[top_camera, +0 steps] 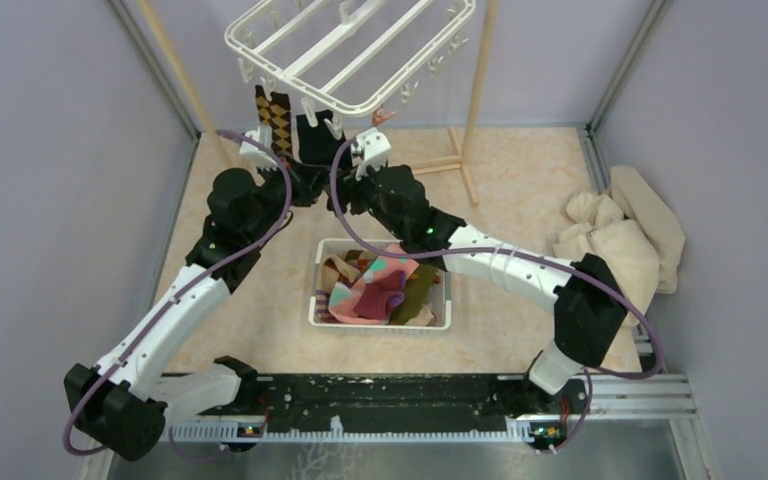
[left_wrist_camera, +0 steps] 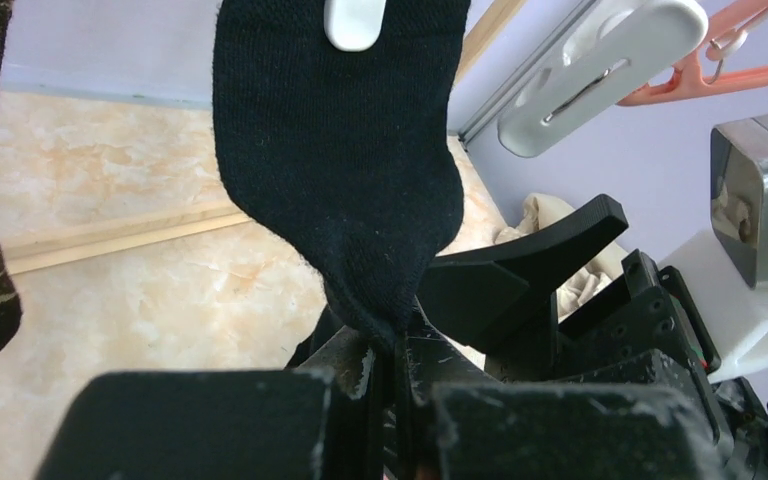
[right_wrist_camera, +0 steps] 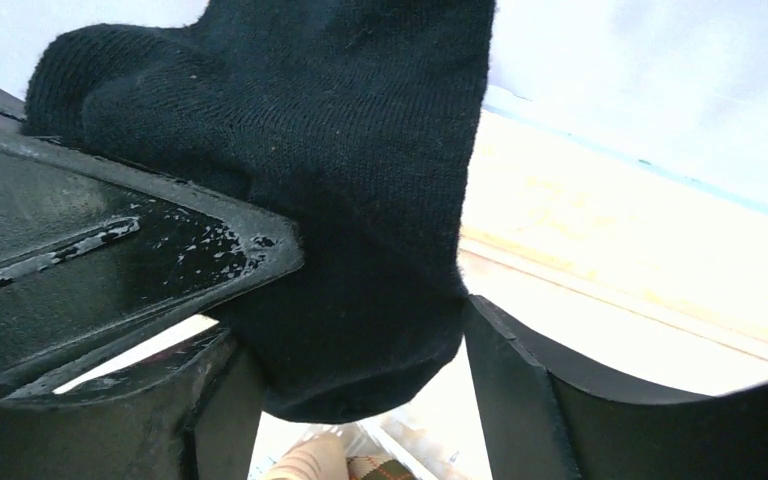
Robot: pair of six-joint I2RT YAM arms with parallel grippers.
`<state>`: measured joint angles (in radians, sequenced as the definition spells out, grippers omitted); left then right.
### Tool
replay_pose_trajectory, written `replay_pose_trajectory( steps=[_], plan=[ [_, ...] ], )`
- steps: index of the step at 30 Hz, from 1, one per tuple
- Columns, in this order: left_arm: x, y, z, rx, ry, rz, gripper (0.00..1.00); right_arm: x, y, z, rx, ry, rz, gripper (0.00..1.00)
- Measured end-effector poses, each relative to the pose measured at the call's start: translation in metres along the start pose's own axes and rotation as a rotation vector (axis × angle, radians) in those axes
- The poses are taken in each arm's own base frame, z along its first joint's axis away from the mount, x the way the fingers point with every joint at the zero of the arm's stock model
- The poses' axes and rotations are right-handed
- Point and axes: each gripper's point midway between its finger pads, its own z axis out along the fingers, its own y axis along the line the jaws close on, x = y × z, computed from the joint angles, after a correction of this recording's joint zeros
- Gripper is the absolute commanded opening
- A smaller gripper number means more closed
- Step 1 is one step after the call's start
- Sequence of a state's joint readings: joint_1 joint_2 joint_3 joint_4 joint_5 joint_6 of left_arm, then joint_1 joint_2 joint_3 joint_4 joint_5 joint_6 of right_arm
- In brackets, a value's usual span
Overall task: Remove the socks clipped to the hanger
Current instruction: Remove the sock from the hanger.
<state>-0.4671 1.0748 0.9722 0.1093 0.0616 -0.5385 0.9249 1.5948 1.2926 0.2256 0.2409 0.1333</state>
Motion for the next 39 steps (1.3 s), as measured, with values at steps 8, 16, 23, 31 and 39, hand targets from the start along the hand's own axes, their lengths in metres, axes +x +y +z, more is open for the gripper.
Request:
replay_pose_trajectory(
  steps=[8, 16, 23, 31, 39],
  plan=[
    [0.001, 0.0, 0.0, 0.002, 0.007, 0.0, 0.11, -0.005, 0.0, 0.002, -0.033, -0.016, 0.014, 0.1],
    [-0.004, -0.001, -0.001, -0.006, 0.007, 0.021, 0.53, -0.009, -0.001, 0.003, -0.057, -0.03, 0.029, 0.0],
    [-0.011, -0.001, -0.003, -0.019, -0.003, 0.062, 0.66, 0.001, -0.021, -0.001, -0.078, -0.027, 0.099, 0.0],
    [-0.023, -0.004, -0.012, -0.03, -0.024, 0.103, 0.77, -0.009, -0.048, -0.013, -0.158, -0.059, 0.233, 0.0],
    [-0.05, 0.012, -0.014, -0.098, -0.071, 0.159, 0.83, -0.023, -0.035, -0.023, -0.304, -0.059, 0.3, 0.0]
  ],
)
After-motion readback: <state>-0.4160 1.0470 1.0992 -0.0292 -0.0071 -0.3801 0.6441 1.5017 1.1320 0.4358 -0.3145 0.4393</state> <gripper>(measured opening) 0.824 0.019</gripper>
